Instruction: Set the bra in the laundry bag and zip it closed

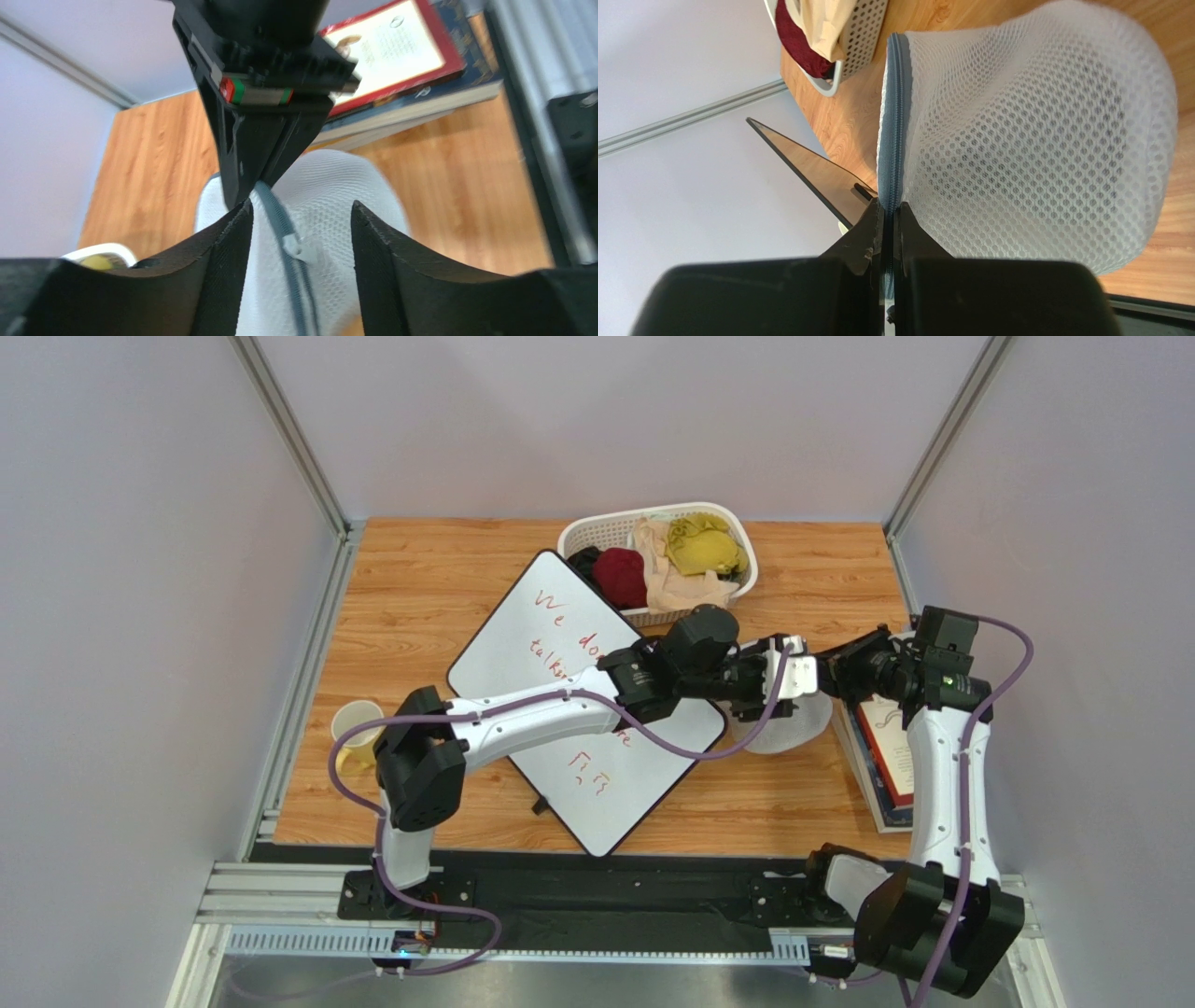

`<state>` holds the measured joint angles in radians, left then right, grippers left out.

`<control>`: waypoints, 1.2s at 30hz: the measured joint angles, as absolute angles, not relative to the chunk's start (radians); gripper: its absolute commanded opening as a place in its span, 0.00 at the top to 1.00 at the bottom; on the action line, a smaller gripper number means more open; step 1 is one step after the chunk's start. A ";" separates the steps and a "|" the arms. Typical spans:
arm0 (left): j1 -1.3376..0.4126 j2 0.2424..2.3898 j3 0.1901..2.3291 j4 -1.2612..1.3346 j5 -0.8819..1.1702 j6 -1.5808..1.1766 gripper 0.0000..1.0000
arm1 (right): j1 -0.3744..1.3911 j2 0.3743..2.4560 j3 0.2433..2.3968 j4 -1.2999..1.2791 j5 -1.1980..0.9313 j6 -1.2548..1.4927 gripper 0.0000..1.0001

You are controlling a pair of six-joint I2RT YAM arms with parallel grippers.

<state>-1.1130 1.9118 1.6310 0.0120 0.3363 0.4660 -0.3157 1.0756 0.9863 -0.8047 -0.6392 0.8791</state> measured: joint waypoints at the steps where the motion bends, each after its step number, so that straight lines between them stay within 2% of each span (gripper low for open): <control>1: -1.110 1.912 1.650 0.000 0.360 0.430 0.38 | -0.316 1.074 0.986 -0.790 -0.638 0.888 1.00; 7: -1.063 1.912 1.752 -0.078 0.440 0.184 0.39 | -0.316 1.031 0.986 -0.740 -0.606 0.913 1.00; 9: -1.043 1.912 1.767 -0.090 0.449 0.088 0.47 | -0.316 1.008 0.986 -0.721 -0.590 0.924 1.00; 13: -1.000 1.914 1.788 -0.142 0.462 -0.155 0.53 | -0.316 0.974 0.986 -0.684 -0.548 0.954 1.00; 18: -0.964 1.950 1.893 -0.270 0.481 -0.366 0.66 | -0.315 0.960 0.988 -0.688 -0.466 0.992 1.00; 27: -0.974 1.953 1.924 -0.368 0.435 -0.583 0.65 | -0.295 0.985 1.027 -0.761 -0.353 1.044 1.00; 32: -0.975 1.981 1.972 -0.414 0.446 -0.581 0.56 | -0.295 1.015 1.049 -0.767 -0.354 1.048 1.00; 36: -0.973 2.045 2.058 -0.435 0.493 -0.559 0.56 | -0.289 1.028 1.056 -0.766 -0.374 1.047 1.00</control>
<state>-0.9726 2.0449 2.0583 -0.4347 0.4927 -0.5587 -0.2886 1.0279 1.0557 -0.7658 -0.3740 1.0473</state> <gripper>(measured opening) 0.437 0.015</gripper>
